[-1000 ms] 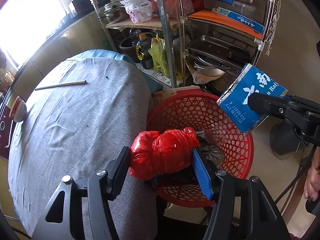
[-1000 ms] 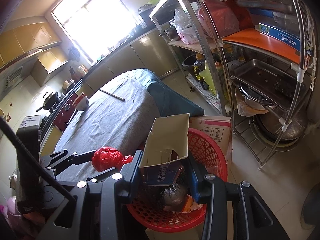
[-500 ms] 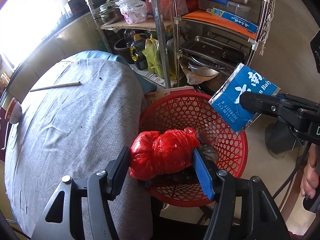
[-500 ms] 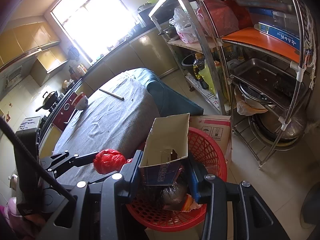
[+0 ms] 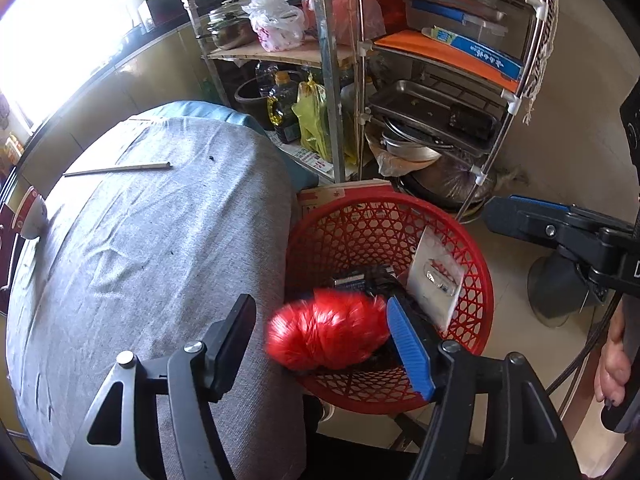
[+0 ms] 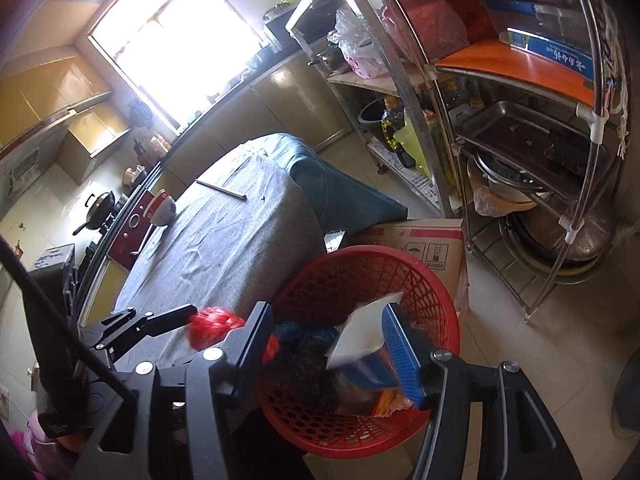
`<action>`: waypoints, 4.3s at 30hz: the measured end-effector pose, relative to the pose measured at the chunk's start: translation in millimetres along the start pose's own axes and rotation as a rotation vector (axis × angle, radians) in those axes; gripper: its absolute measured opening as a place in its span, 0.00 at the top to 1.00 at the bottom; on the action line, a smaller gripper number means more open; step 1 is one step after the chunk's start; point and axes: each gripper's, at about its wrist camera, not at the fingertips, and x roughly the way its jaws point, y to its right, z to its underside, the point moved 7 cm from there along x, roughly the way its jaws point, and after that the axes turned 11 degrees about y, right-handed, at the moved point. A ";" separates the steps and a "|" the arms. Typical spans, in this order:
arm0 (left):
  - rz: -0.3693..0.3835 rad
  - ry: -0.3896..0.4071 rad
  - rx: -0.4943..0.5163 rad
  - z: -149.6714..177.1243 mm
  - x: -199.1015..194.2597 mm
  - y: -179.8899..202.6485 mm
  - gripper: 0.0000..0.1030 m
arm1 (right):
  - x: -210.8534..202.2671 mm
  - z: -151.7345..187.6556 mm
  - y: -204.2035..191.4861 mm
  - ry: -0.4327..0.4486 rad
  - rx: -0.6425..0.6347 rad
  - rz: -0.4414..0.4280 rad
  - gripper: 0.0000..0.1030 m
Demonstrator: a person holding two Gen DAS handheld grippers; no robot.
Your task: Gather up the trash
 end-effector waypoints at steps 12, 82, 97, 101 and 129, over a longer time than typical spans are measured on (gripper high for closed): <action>0.053 0.087 -0.066 -11.6 -25.6 -8.4 0.28 | -3.5 -5.3 -14.7 0.020 -0.026 -0.005 0.40; -0.783 0.160 -0.734 211.5 -247.2 -333.6 0.26 | 49.7 99.6 -390.4 -0.009 -0.658 -0.310 0.40; -0.783 0.127 -0.728 220.5 -244.1 -350.8 0.26 | 69.5 107.5 -413.1 -0.009 -0.678 -0.303 0.40; -0.774 0.117 -0.716 218.9 -242.0 -352.9 0.26 | 76.2 105.8 -414.2 -0.013 -0.666 -0.296 0.40; -0.806 0.125 -0.615 161.2 -239.7 -322.6 0.26 | 86.8 81.0 -380.0 0.020 -0.647 -0.294 0.40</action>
